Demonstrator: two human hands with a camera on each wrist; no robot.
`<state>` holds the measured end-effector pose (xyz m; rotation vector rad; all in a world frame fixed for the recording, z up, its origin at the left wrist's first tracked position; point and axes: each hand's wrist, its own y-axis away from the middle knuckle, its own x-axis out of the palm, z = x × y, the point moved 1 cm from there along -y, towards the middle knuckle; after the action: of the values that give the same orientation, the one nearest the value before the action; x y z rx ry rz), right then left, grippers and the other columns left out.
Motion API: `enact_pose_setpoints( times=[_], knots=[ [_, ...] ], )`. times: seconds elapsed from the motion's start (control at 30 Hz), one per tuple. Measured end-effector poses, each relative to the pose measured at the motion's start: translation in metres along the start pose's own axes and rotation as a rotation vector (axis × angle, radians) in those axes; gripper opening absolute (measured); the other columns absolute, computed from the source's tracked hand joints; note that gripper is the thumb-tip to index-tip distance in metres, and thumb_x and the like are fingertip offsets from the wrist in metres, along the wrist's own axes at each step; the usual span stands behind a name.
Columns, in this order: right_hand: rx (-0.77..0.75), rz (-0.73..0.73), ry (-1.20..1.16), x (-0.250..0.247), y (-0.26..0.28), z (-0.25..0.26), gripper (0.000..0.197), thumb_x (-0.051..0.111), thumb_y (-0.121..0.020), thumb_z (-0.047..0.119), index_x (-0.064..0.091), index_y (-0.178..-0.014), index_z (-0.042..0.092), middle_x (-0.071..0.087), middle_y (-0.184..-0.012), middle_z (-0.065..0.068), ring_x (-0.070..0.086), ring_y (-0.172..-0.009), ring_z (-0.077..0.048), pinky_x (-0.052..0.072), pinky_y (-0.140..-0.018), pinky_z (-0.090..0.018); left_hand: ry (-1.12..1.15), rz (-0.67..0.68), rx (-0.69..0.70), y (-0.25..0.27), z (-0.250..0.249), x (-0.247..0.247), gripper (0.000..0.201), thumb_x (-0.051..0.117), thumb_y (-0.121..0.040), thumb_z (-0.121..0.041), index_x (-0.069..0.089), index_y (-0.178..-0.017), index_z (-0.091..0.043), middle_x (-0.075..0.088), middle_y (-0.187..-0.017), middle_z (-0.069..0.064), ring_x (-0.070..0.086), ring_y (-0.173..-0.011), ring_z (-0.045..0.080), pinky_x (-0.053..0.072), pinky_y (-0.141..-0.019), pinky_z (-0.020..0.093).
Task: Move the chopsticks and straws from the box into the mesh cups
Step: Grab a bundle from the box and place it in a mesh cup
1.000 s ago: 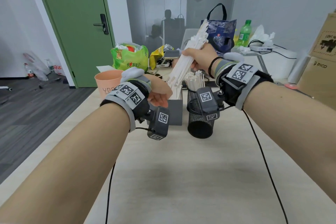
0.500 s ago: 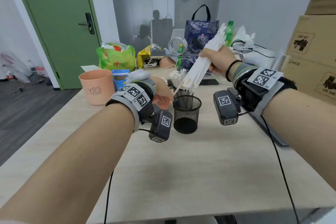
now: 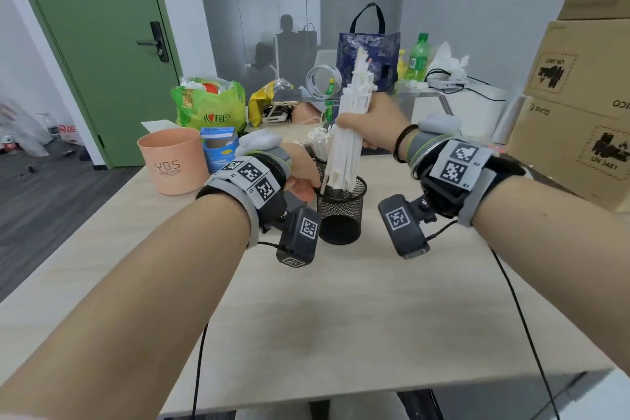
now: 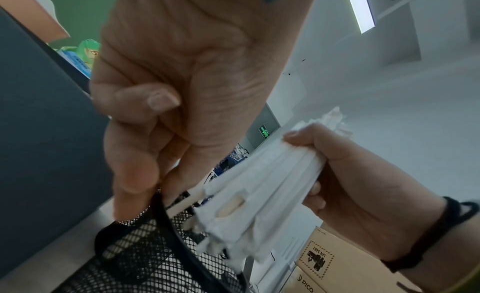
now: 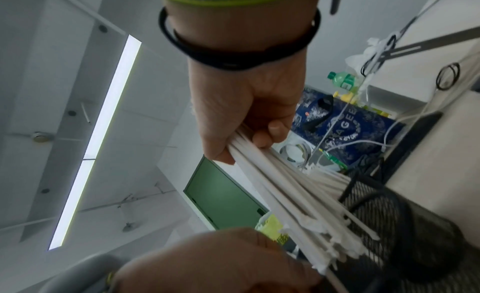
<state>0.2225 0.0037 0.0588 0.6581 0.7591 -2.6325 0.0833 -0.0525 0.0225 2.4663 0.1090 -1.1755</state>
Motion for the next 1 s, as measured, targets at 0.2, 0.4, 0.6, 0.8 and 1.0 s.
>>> enact_pose_setpoints(
  times=[0.2,0.4,0.6,0.8,1.0],
  knots=[
    [0.088,0.066,0.025,0.017,0.006,-0.015,0.006,0.064,-0.082,0.017,0.059,-0.080,0.014,0.056,-0.062,0.002,0.047,-0.029,0.002,0.035,-0.031,-0.014,-0.010,-0.022,-0.009,0.007,-0.001,0.004,0.026,0.054,-0.093,-0.008,0.054,-0.068,-0.009,0.059,-0.033,-0.009,0.058,-0.034,0.001,0.047,-0.039,0.010],
    [-0.059,-0.027,-0.068,0.007,0.015,-0.002,0.011,0.068,-0.081,0.016,0.063,-0.091,0.018,0.064,-0.081,0.006,0.058,-0.071,-0.003,0.044,-0.053,-0.004,0.002,-0.036,0.022,0.008,-0.001,0.006,0.025,0.051,-0.094,-0.004,0.051,-0.069,-0.006,0.056,-0.029,-0.008,0.056,-0.028,0.000,0.044,-0.034,0.009],
    [-0.055,-0.083,-0.103,-0.006,0.012,0.009,0.019,0.067,-0.082,0.014,0.066,-0.101,0.010,0.063,-0.094,0.000,0.059,-0.086,-0.011,0.048,-0.074,-0.021,0.061,-0.036,0.034,0.007,-0.001,0.006,0.025,0.051,-0.094,-0.004,0.050,-0.069,-0.005,0.056,-0.029,-0.007,0.056,-0.028,0.001,0.045,-0.035,0.010],
    [0.112,-0.051,-0.126,0.004,0.010,-0.013,0.015,0.066,-0.083,0.015,0.058,-0.095,0.018,0.062,-0.085,0.002,0.058,-0.075,-0.012,0.046,-0.049,-0.012,0.051,-0.108,0.026,0.005,-0.002,0.001,0.028,0.050,-0.094,-0.005,0.047,-0.066,-0.007,0.055,-0.054,0.002,0.051,-0.026,0.004,0.037,-0.028,0.008],
    [0.084,-0.080,-0.109,0.002,0.005,-0.010,0.021,0.065,-0.082,0.013,0.065,-0.103,0.012,0.063,-0.093,-0.002,0.060,-0.084,-0.015,0.051,-0.068,-0.023,0.159,-0.019,0.303,-0.006,-0.012,-0.017,0.066,0.065,-0.080,-0.028,0.039,-0.140,-0.017,0.056,-0.113,0.006,0.049,-0.073,0.014,0.045,-0.060,0.024]
  ],
)
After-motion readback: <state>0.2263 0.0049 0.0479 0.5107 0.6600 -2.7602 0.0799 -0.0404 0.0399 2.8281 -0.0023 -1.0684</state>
